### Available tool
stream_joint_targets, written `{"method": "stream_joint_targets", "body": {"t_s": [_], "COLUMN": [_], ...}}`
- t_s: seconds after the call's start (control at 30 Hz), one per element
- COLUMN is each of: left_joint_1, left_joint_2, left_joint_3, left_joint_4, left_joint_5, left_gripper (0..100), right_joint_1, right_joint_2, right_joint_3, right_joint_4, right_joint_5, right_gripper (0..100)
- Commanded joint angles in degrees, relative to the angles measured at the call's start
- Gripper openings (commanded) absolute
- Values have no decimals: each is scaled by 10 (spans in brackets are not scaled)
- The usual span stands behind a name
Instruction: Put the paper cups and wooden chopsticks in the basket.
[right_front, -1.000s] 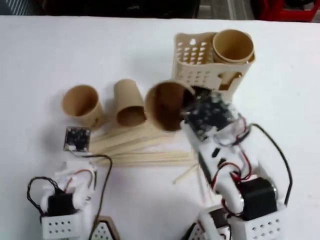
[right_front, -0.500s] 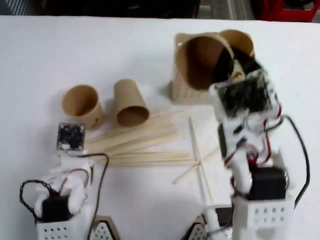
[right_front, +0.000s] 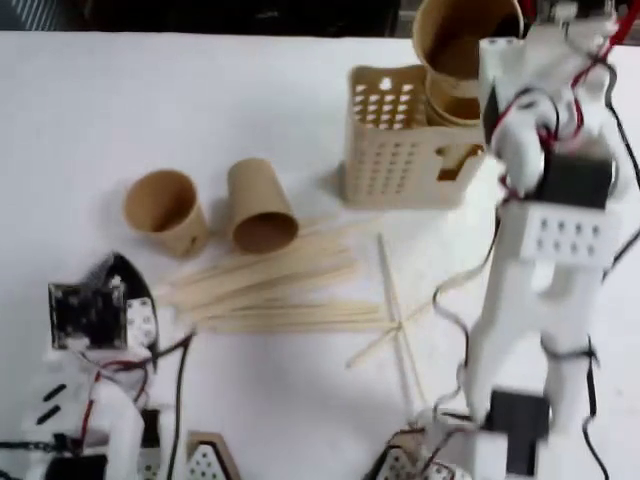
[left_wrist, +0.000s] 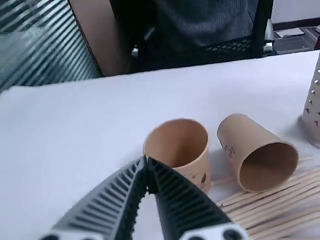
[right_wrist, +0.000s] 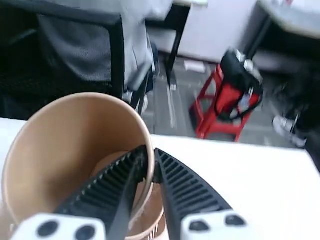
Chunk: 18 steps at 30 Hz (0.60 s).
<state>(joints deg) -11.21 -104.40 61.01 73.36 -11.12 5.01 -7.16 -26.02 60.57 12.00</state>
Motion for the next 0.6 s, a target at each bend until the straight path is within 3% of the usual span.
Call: {"method": "stream_joint_targets", "body": {"t_s": [0.0, 0.27, 0.37, 0.57], "left_joint_1": [-6, -6, -7, -70], "left_joint_2": [0, 2, 3, 8], "left_joint_3": [-51, -47, -48, -51], "left_joint_4": [0, 4, 5, 1], "left_joint_5": [-74, -80, -77, -81], "left_gripper": [28, 37, 114, 150], "right_joint_1": [16, 25, 24, 22], "right_joint_2": [79, 220, 241, 250], "right_joint_3": [-128, -278, -315, -352], "right_joint_4": [47, 154, 189, 225], "right_joint_5": [-22, -24, -24, -24], "right_gripper": [19, 23, 24, 25]}}
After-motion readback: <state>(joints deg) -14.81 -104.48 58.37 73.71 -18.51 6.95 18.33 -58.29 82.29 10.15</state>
